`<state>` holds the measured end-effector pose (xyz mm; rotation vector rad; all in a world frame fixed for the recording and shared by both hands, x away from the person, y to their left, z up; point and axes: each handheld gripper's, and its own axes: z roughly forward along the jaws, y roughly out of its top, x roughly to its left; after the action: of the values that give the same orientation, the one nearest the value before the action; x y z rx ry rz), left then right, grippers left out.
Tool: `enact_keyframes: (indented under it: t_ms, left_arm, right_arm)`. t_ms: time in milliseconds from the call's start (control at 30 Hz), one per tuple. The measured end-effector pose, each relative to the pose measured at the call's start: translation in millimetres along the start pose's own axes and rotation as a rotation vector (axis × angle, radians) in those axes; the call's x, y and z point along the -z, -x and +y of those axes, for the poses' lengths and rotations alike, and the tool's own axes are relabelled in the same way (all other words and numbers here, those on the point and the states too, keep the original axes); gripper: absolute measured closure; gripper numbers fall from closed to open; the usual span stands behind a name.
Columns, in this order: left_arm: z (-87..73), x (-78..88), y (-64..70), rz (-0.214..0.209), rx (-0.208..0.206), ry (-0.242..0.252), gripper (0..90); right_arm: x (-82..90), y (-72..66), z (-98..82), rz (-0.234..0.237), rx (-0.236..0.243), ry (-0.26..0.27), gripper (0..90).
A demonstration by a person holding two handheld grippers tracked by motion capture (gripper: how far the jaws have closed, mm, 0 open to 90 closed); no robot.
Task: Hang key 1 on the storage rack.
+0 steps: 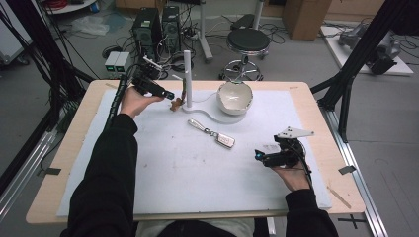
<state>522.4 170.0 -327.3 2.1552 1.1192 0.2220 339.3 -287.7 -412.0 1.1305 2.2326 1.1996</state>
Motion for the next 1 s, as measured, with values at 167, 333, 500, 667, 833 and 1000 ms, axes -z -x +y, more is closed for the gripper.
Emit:
enact_keyframes:
  t_ms: [167,333,500,667,833,1000]
  left_arm:
    - [-0.6,1.5,2.0,0.012,-0.004,-0.002,11.7]
    - [-6.1,7.1,1.5,0.047,0.01,0.029,1.7]
    - [-16.0,15.2,-1.2,0.048,0.008,0.047,1.7]
    - [-25.8,25.0,2.9,-0.005,0.006,0.093,1.7]
    - [-34.3,33.6,12.2,0.004,-0.035,0.099,1.7]
    - [-45.1,39.7,18.2,0.035,-0.059,0.096,1.7]
  right_arm:
    - [-0.1,-0.1,-0.1,-0.001,0.0,-0.002,0.9]
    - [0.6,0.2,-0.3,-0.004,-0.002,0.001,0.9]
    - [1.3,1.2,-0.6,-0.005,-0.002,0.005,0.9]
    - [0.9,0.7,-0.6,-0.005,-0.003,0.001,0.9]
    - [1.1,0.4,-0.7,-0.01,-0.001,-0.002,0.9]
    - [1.2,-1.0,-0.9,-0.013,0.007,-0.009,0.9]
